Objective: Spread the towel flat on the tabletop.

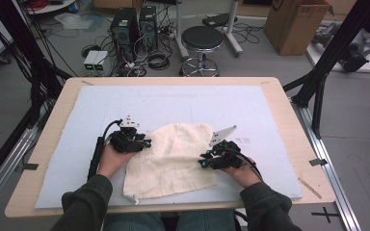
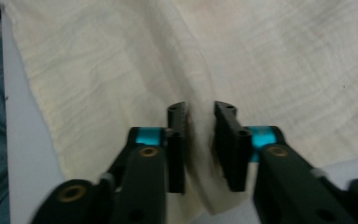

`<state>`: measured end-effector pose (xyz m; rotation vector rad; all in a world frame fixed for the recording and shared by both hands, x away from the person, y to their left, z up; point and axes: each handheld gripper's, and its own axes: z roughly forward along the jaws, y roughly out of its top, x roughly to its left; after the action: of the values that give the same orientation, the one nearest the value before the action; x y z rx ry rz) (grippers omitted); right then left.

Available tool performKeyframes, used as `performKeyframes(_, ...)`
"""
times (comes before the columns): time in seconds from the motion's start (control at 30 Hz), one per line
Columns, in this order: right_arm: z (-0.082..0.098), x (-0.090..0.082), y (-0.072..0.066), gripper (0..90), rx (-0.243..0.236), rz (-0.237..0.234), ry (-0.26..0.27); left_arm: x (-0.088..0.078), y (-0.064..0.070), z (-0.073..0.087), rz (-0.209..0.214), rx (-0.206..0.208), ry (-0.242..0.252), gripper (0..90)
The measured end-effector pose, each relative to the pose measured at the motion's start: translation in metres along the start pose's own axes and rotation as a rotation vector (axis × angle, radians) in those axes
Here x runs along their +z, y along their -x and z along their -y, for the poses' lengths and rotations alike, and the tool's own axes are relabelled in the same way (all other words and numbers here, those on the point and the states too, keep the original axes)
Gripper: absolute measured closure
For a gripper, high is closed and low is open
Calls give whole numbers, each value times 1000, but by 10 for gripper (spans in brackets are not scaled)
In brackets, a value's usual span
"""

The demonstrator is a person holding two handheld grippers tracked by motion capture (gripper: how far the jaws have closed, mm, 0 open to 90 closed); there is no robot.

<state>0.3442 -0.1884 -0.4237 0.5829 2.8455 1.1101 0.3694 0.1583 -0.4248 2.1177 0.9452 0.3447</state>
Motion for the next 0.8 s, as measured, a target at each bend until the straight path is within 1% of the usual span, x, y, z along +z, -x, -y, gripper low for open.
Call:
performKeyframes(0.03,1,-1,-1,835,-4,-6,-6,-2,3,-1,2,4,3,834)
performKeyframes(0.1,3,-8,-4,849,-11,-11,5,-6,10,-2,21,23,7,852)
performKeyframes(0.13,4,-12,-7,849,-9,-15,13,-9,16,-3,20,35,7,851)
performKeyframes(0.17,6,-15,-9,849,-12,-19,19,-12,22,-3,29,45,5,850)
performKeyframes(0.2,7,-18,-12,849,-16,-25,24,-14,27,-3,43,65,3,843)
performKeyframes(0.27,13,-23,-19,828,-18,-41,29,-15,40,-2,75,99,-15,812)
performKeyframes(0.3,16,-25,-22,784,-18,-68,34,-14,46,0,98,120,-30,777)
performKeyframes(0.33,19,-26,-24,732,-16,-95,35,-12,52,2,125,131,-46,734)
performKeyframes(0.37,19,-28,-27,683,-21,-99,47,-10,58,4,149,152,-57,700)
performKeyframes(0.4,19,-32,-29,677,-24,-104,77,-8,62,7,166,171,-67,669)
performKeyframes(0.43,17,-36,-30,673,-22,-109,105,-6,65,9,174,178,-71,660)
performKeyframes(0.47,14,-41,-29,665,-26,-94,131,-4,67,11,185,181,-78,659)
performKeyframes(0.53,8,-44,-24,658,-9,-57,155,-1,68,14,195,170,-86,659)
performKeyframes(0.57,6,-43,-20,662,1,-28,160,-1,67,15,199,169,-89,655)
performKeyframes(0.6,5,-40,-16,665,23,-10,153,-1,66,14,209,162,-86,650)
performKeyframes(0.63,5,-34,-11,667,42,10,133,-1,65,14,219,147,-76,637)
performKeyframes(0.67,5,-27,-7,667,60,30,105,-3,64,14,229,142,-72,624)
performKeyframes(0.7,6,-21,-3,669,66,56,78,-4,63,13,236,138,-67,613)
performKeyframes(0.77,7,-10,3,678,82,77,34,-8,60,10,251,125,-55,595)
performKeyframes(0.8,7,-7,5,677,80,86,7,-10,58,9,257,112,-39,588)
